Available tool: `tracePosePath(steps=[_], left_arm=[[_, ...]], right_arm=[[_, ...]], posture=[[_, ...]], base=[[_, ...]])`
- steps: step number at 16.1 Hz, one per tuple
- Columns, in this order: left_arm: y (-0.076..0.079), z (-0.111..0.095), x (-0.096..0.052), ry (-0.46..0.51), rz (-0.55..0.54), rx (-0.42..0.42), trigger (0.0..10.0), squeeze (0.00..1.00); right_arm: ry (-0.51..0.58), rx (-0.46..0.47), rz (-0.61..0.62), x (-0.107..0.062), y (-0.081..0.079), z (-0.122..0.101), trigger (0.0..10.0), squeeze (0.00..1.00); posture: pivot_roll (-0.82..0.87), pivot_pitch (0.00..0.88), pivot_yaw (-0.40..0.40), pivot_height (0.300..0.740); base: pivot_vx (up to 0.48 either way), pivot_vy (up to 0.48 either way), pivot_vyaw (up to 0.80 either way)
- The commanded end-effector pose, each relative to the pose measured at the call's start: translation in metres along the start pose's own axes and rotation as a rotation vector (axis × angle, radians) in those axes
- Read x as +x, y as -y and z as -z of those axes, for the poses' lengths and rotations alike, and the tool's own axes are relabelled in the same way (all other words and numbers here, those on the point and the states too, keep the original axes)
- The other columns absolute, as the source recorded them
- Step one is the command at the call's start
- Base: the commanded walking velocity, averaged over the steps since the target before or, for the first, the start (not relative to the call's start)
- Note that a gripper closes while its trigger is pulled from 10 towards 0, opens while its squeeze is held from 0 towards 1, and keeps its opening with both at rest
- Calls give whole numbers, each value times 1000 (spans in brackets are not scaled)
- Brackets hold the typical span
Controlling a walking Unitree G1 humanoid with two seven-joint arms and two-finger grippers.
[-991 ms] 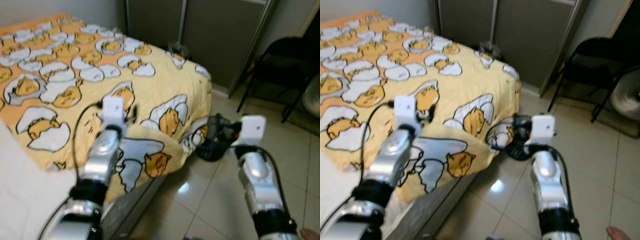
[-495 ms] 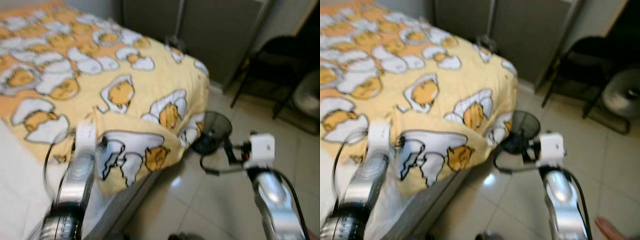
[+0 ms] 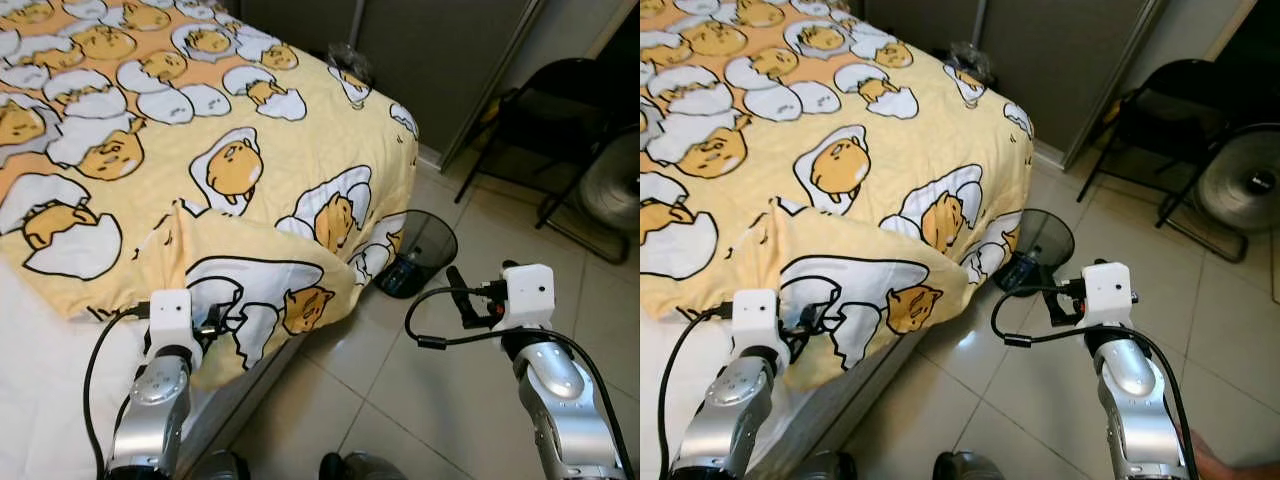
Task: Clean up the room
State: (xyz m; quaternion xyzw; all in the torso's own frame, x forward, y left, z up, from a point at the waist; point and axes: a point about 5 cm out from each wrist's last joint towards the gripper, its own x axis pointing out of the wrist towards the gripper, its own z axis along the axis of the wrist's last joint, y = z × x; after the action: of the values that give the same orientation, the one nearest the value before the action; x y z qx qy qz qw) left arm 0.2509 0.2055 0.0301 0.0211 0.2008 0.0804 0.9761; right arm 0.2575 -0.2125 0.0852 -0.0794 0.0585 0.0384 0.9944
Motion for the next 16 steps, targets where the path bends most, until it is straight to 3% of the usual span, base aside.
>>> tracePosePath(steps=[1, 4, 8, 11, 14, 16], left_arm=[[5, 3, -5, -19, 16, -20, 10000, 0], [16, 3, -24, -26, 75, -13, 10000, 0], [15, 1, -33, -15, 67, 35, 10000, 0], [29, 11, -26, -54, 86, 42, 10000, 0], [32, 25, -20, -97, 85, 73, 10000, 0], [37, 37, -6, -128, 74, 92, 10000, 0]], right_arm=[[-11, 7, -1, 1, 3, 0, 10000, 35], [-18, 7, -4, 2, 2, 1, 10000, 31], [-29, 17, -8, 4, -2, 4, 10000, 31], [-31, 22, -23, 7, -7, 4, 10000, 31], [-22, 15, -25, 9, -5, 1, 10000, 31], [-25, 8, -19, 9, -1, 2, 10000, 31]], posture=[[-128, 119, -142, 736], [-119, 112, -133, 736], [-102, 114, -131, 736], [-106, 110, -139, 736], [-117, 107, -145, 736], [-123, 100, -146, 736]], base=[[0, 0, 0], [0, 0, 0], [0, 0, 0], [0, 0, 0], [0, 0, 0], [0, 0, 0]])
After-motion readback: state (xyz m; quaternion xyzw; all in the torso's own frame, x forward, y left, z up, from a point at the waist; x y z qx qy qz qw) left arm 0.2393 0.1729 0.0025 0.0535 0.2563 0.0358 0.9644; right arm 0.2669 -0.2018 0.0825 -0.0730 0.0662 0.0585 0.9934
